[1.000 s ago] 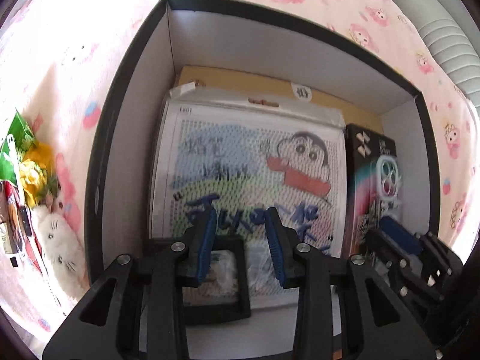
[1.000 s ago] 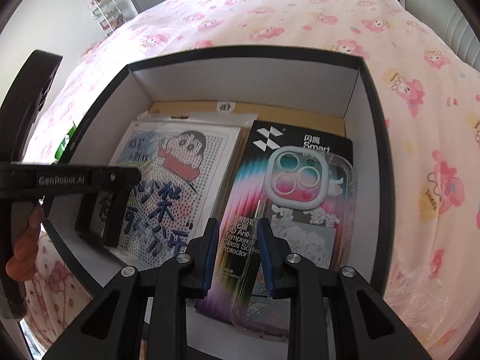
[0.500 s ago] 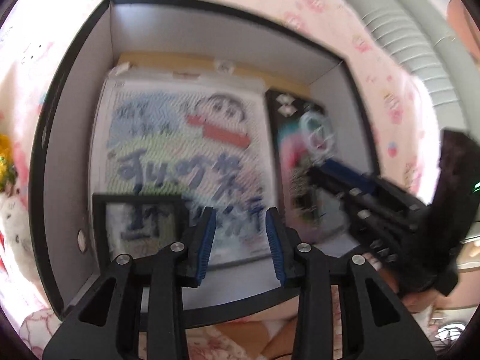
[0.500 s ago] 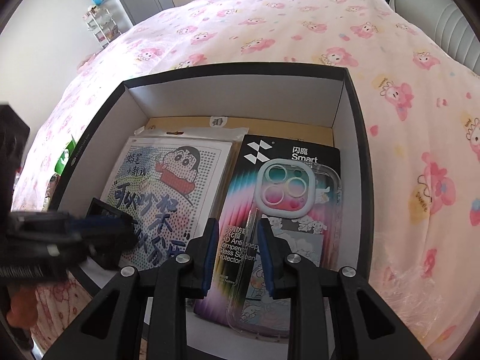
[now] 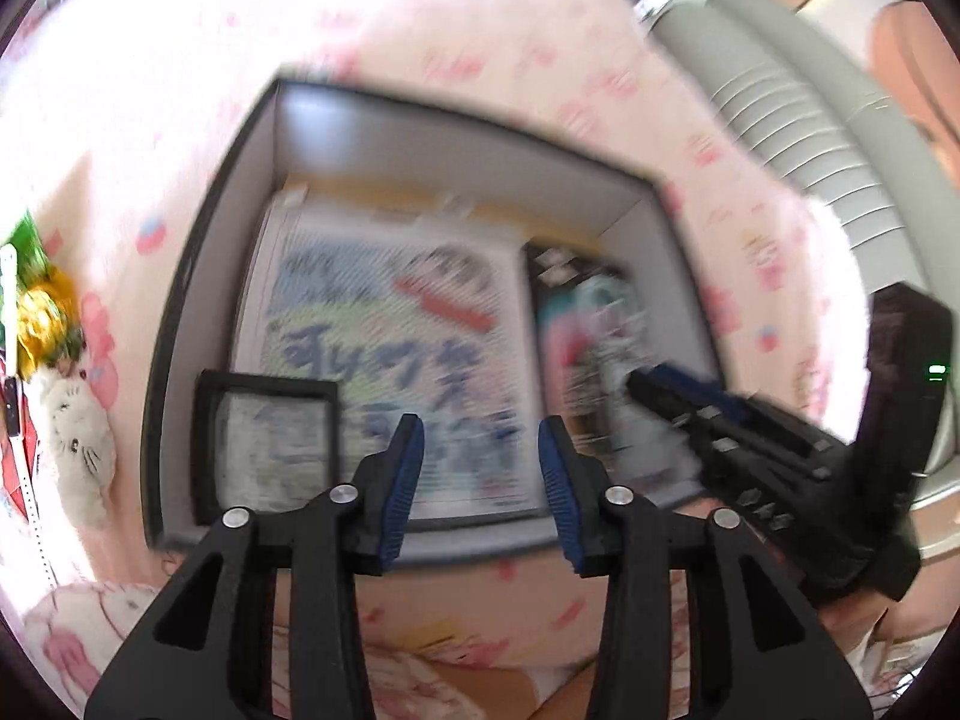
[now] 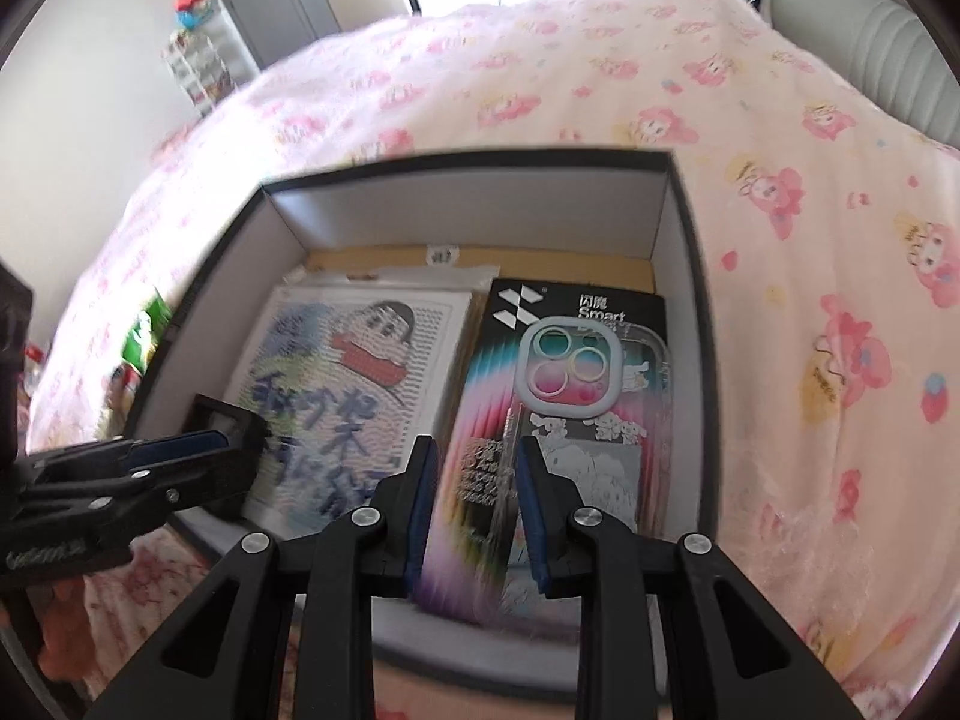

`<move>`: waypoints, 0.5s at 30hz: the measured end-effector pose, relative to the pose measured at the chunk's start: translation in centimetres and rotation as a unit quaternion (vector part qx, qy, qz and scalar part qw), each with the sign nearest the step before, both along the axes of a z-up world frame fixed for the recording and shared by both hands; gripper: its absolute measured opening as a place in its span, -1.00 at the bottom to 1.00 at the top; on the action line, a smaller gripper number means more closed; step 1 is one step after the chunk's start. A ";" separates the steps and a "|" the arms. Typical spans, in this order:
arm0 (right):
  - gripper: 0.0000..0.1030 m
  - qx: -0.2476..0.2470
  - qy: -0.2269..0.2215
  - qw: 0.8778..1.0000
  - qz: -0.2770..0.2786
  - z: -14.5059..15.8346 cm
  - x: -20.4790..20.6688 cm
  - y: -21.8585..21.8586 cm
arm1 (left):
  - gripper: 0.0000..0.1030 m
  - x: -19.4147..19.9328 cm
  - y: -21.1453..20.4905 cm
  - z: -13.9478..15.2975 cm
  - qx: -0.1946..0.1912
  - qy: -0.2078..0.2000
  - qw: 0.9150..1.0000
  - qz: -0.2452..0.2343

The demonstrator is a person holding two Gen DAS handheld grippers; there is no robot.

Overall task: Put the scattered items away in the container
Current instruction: 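Open both tools off the black frame and withdraw upward, then move both tools from the box toward the white plush toy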

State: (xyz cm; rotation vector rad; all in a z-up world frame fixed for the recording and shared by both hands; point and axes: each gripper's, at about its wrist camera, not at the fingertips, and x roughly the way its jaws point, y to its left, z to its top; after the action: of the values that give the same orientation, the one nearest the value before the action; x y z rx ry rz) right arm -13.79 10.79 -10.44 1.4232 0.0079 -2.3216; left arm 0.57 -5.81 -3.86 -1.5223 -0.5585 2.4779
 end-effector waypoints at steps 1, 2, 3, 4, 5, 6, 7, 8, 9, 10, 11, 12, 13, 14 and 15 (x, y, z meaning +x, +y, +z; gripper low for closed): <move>-0.52 -0.004 0.003 1.000 -0.008 0.5 0.6 0.3 | -0.12 1.0 0.2 1.1 0.002 0.022 1.000 0.000; -0.46 -0.010 0.006 1.000 -0.018 1.2 1.6 0.6 | -0.06 1.2 0.4 1.7 0.004 0.039 0.999 -0.003; -0.40 -0.017 0.009 1.000 -0.023 1.8 2.3 0.9 | -0.05 1.3 1.7 2.2 0.004 0.058 0.998 -0.007; -0.36 -0.022 0.016 0.999 -0.028 2.5 3.2 1.1 | -0.05 1.4 2.8 2.7 0.001 0.071 0.997 -0.014; -0.29 -0.025 0.023 0.999 -0.032 3.2 4.1 1.2 | -0.05 1.5 3.1 3.2 -0.005 0.077 0.997 -0.020; -0.22 -0.029 0.034 0.998 -0.036 4.1 5.3 1.4 | -0.05 1.7 3.8 3.7 -0.013 0.083 0.996 -0.029; -0.19 -0.030 0.041 0.998 -0.037 4.6 6.0 1.4 | -0.07 1.9 4.4 4.3 -0.019 0.088 0.995 -0.036; -0.18 -0.025 0.050 0.997 -0.044 5.4 7.0 1.4 | -0.05 1.5 4.3 4.6 -0.021 0.092 0.995 -0.041; -0.18 -0.020 0.058 0.997 -0.051 5.9 7.6 1.5 | -0.05 1.6 4.5 4.9 -0.017 0.095 0.994 -0.047; -0.18 -0.019 0.063 0.996 -0.052 6.2 8.0 1.4 | -0.05 1.7 4.4 5.0 -0.012 0.096 0.994 -0.053; -0.18 -0.017 0.068 0.996 -0.051 6.7 8.7 1.5 | -0.05 2.1 4.1 5.6 -0.010 0.097 0.994 -0.058; -0.18 -0.013 0.072 0.996 -0.049 6.9 9.1 1.3 | -0.05 2.3 4.5 5.4 -0.012 0.100 0.993 -0.060; -0.18 -0.007 0.074 0.996 -0.046 7.1 9.5 1.1 | -0.05 2.6 4.6 5.3 -0.015 0.103 0.993 -0.062; -0.18 -0.003 0.076 0.996 -0.043 7.3 9.8 1.0 | -0.05 3.2 4.2 5.4 -0.019 0.105 0.992 -0.064; -0.18 0.002 0.079 0.996 -0.036 7.4 10.3 0.7 | -0.05 3.6 4.0 5.7 -0.021 0.106 0.992 -0.064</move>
State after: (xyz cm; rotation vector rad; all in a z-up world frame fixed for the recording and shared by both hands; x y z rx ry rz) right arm -3.53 11.49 -3.00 1.2577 0.0081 -2.4893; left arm 4.22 -1.85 1.80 -1.2450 -0.3640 2.5224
